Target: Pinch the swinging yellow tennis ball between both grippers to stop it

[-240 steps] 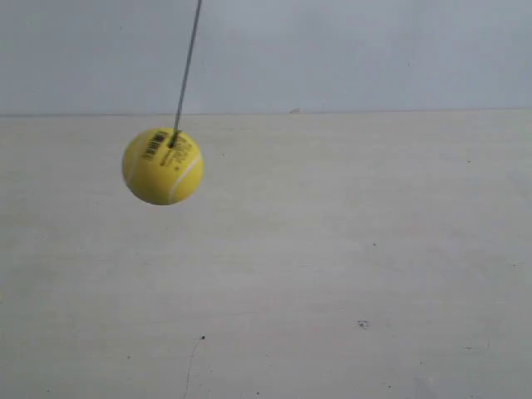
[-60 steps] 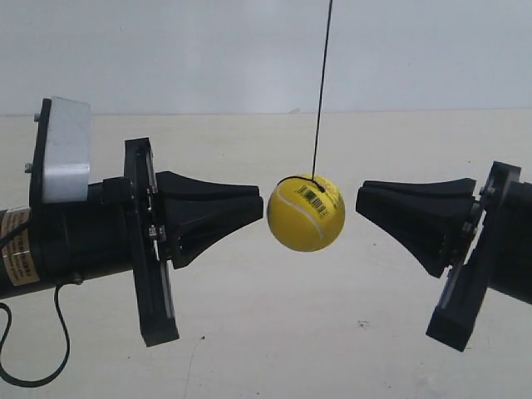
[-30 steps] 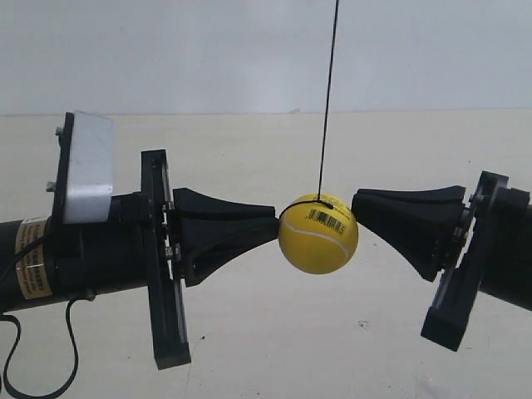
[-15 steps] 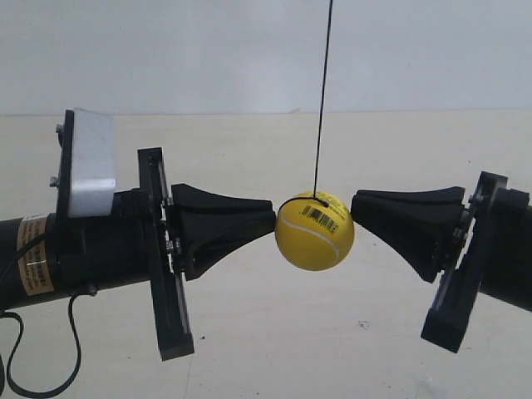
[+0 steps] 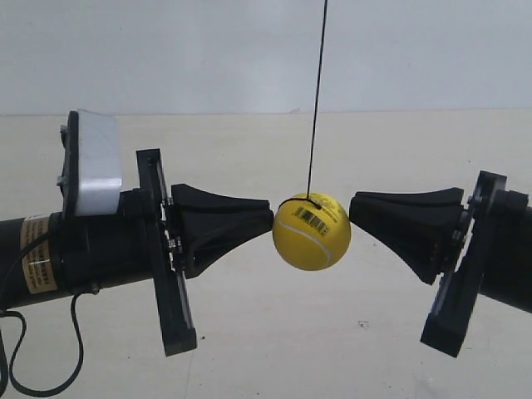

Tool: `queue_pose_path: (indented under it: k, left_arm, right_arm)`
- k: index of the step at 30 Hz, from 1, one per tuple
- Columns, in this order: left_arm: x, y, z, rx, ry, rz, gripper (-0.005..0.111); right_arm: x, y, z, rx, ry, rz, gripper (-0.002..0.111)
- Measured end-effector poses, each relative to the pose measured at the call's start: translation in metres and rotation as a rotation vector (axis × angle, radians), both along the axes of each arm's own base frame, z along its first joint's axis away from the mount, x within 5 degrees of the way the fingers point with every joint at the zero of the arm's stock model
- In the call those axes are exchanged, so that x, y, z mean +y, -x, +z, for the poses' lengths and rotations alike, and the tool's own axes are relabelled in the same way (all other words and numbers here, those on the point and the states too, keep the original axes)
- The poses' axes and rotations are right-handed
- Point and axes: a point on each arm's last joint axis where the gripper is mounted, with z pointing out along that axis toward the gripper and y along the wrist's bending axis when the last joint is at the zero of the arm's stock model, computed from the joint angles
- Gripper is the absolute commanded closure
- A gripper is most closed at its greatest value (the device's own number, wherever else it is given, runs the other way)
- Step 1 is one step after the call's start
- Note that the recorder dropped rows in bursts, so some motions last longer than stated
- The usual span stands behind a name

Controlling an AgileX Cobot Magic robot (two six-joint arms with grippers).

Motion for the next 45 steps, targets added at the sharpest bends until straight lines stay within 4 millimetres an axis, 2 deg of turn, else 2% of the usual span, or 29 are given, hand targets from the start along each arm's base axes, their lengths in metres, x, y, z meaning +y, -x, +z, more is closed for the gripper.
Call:
queue_pose_path:
  k: [8,14,21,32,40,45]
  left_arm:
    - [0.004,-0.002,0.006,-0.007,-0.026,0.065,0.102]
    - [0.013,0.0,0.024,-0.039,-0.042,0.153,0.102]
    - [0.03,0.011,0.048,-0.043,0.076,0.282,0.102]
    - [0.061,0.039,0.075,-0.068,0.214,0.433,0.102]
    - [0.077,0.063,0.097,-0.161,0.277,0.459,0.102]
    - [0.087,0.076,0.106,-0.149,0.315,0.48,0.102]
  right_arm:
    - [-0.006,0.003,0.007,-0.043,0.062,-0.084,0.108]
    - [-0.017,0.015,0.025,-0.101,0.083,-0.188,0.108]
    - [-0.028,0.031,0.036,-0.145,0.047,-0.282,0.108]
    - [-0.046,0.057,0.05,-0.219,-0.055,-0.428,0.108]
    - [-0.056,0.077,0.062,-0.264,-0.161,-0.478,0.108]
    - [-0.063,0.091,0.066,-0.288,-0.218,-0.513,0.108]
